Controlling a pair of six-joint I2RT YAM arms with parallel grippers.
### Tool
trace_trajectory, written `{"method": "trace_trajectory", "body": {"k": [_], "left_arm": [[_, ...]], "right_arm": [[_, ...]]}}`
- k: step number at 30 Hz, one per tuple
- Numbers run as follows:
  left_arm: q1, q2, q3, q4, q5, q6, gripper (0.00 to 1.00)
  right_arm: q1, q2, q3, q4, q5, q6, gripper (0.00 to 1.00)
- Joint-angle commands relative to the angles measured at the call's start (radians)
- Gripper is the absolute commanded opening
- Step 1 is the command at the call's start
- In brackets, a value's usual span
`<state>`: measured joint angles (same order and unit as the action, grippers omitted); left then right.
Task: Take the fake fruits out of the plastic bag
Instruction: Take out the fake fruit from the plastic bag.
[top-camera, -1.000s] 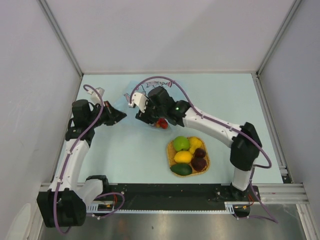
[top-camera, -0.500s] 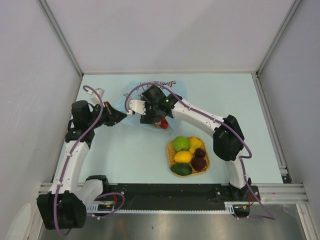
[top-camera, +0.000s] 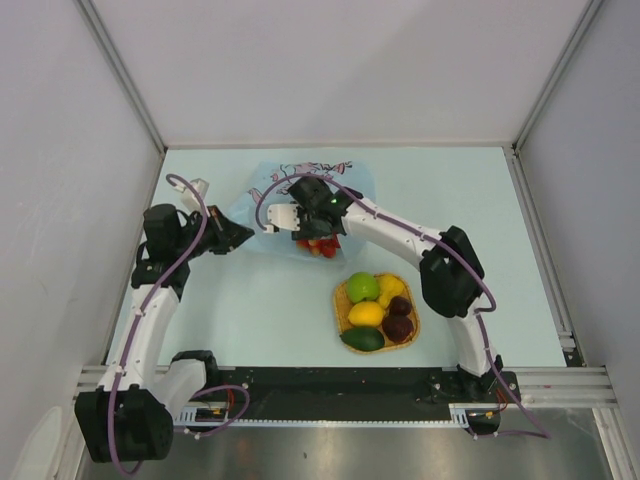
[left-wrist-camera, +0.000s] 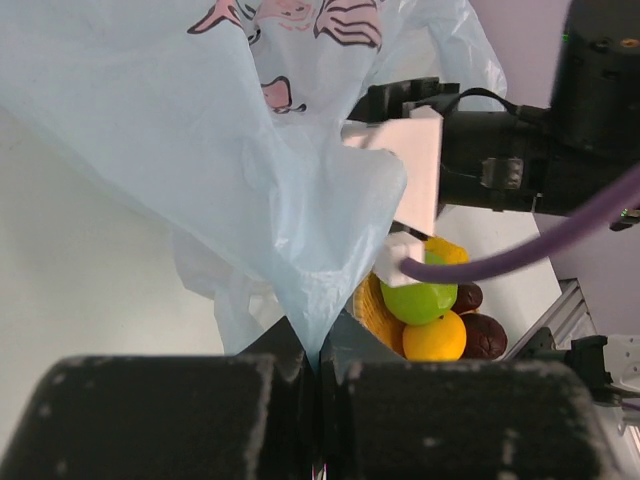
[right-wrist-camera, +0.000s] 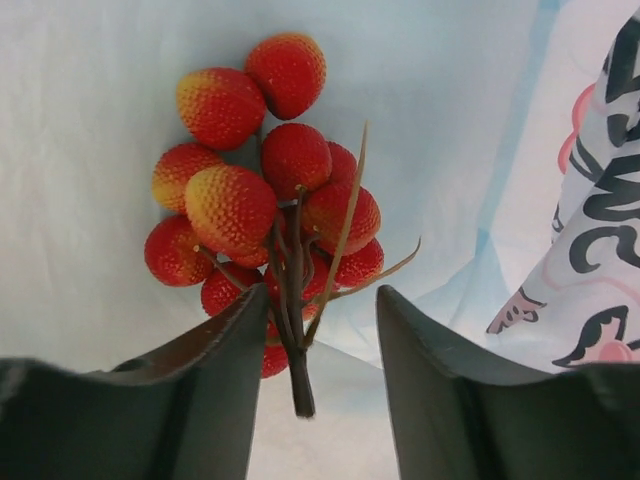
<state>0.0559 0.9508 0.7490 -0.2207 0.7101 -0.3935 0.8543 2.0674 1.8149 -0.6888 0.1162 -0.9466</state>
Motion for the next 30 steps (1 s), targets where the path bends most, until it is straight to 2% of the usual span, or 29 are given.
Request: {"method": "trace_trajectory", "body": {"k": [1, 2, 5, 6, 9, 19, 30], "left_arm": [[0.005, -0.029, -0.010, 0.027, 0.009, -0.008, 0.01], [0.005, -0.030, -0.014, 0.029, 0.009, -0.008, 0.01], [0.005, -0.024, -0.016, 0.035, 0.009, -0.011, 0.00], [0.007, -0.020, -0.016, 0.035, 0.011, -0.011, 0.00], [0.005, -0.014, -0.011, 0.037, 0.012, -0.013, 0.00], [0.005, -0.009, -0.014, 0.038, 0.008, -0.013, 0.00], [0.005, 0.005, -0.016, 0.040, -0.023, -0.011, 0.00]], "right_arm": [[-0.006, 0.059, 0.113, -0.095, 0.053, -0.001, 0.43], [-0.006, 0.060, 0.122, -0.124, 0.050, 0.002, 0.40], [-0.006, 0.046, 0.110, -0.141, 0.046, -0.007, 0.22], [-0.003, 0.043, 0.110, -0.147, 0.046, -0.014, 0.11], [0.003, 0.020, 0.116, -0.155, 0.036, -0.030, 0.00], [0.041, -0.099, 0.218, -0.143, -0.140, 0.045, 0.00], [0.147, -0.223, 0.230, -0.133, -0.148, 0.071, 0.00]]}}
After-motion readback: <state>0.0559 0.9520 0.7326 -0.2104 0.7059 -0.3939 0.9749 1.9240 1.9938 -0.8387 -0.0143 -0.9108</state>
